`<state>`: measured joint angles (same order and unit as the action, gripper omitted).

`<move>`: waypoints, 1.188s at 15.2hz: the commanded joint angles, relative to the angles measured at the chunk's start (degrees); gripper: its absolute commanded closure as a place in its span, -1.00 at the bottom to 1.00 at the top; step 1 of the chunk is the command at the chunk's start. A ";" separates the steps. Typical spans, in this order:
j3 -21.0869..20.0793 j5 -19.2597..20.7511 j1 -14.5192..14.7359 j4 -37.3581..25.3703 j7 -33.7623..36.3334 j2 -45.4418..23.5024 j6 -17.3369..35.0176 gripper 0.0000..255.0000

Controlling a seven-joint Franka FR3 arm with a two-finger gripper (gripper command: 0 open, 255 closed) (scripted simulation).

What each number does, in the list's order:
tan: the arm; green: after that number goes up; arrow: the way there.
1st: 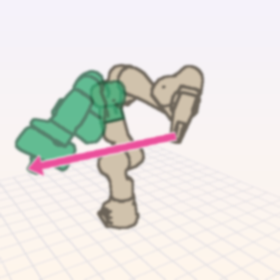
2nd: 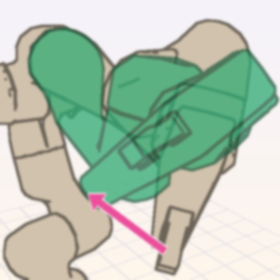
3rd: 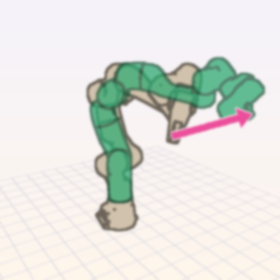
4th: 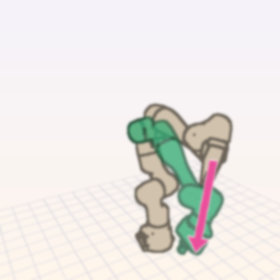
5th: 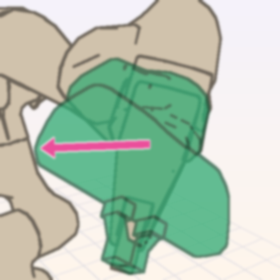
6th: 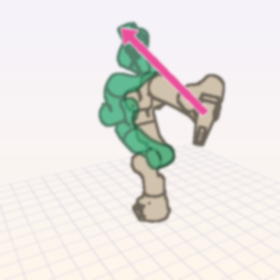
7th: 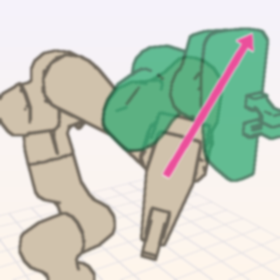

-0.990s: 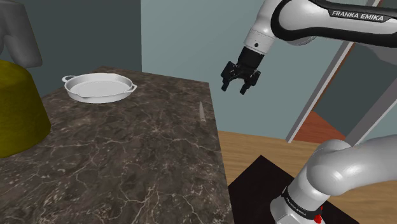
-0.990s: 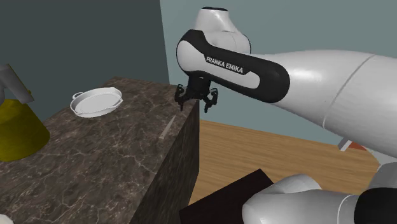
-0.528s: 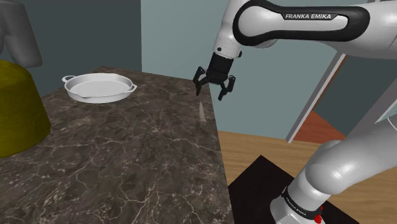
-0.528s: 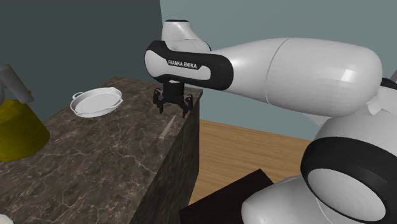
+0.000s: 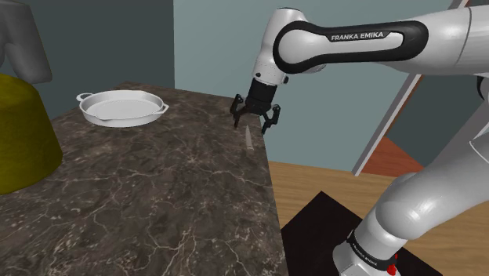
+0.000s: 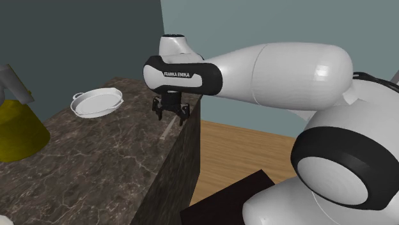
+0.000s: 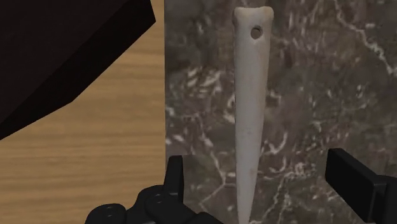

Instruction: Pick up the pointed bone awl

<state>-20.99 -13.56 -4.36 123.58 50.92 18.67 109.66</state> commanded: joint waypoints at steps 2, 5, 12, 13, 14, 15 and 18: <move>-0.18 -0.11 0.08 1.09 -0.02 -0.09 1.21 -1.00; -0.21 -0.14 0.11 1.07 0.04 -0.02 1.13 1.00; -0.16 -0.10 0.11 1.09 -0.01 -0.10 1.22 1.00; -0.07 -0.04 0.09 0.40 0.06 -0.01 0.44 1.00; 0.01 0.01 0.06 -0.29 0.14 0.07 -0.33 1.00; 0.09 0.07 0.03 -1.01 0.23 0.12 -1.09 1.00; 0.30 0.25 -0.06 -3.22 0.48 0.22 -3.39 1.00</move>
<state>-20.69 -13.43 -4.39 121.29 51.22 19.06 107.05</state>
